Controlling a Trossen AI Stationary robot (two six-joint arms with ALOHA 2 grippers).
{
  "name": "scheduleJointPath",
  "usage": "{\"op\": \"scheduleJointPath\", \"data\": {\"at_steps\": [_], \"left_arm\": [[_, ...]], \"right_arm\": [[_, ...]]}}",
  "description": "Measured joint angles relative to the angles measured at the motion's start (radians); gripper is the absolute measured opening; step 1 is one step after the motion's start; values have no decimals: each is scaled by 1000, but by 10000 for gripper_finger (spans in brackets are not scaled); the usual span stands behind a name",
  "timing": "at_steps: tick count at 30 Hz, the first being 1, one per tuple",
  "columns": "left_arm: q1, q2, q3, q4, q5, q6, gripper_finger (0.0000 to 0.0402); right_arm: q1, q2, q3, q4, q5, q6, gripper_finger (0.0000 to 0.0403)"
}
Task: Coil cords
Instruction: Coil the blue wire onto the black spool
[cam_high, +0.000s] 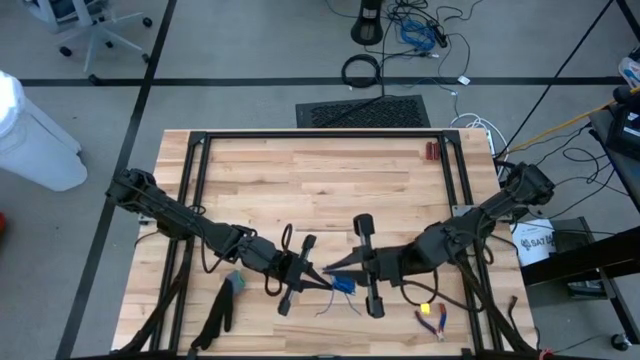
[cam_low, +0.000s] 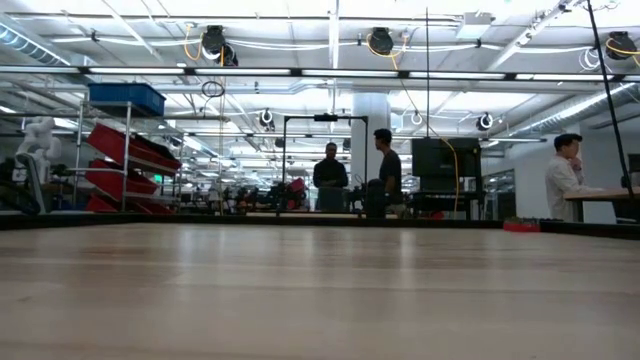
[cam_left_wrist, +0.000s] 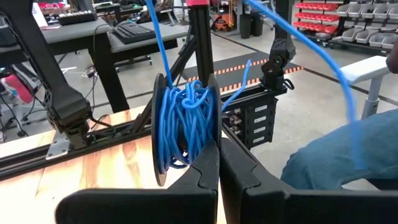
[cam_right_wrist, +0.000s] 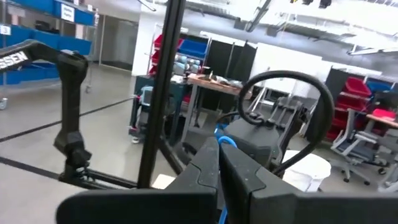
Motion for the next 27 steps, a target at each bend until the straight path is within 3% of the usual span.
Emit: {"op": "scheduleJointPath", "data": {"at_steps": [14, 27], "left_arm": [[-2, 1, 0, -1, 25, 7, 0], [-2, 1, 0, -3, 25, 7, 0]], "right_arm": [[-20, 4, 0, -19, 3, 36, 0], [42, 4, 0, -21, 348, -63, 0]]}}
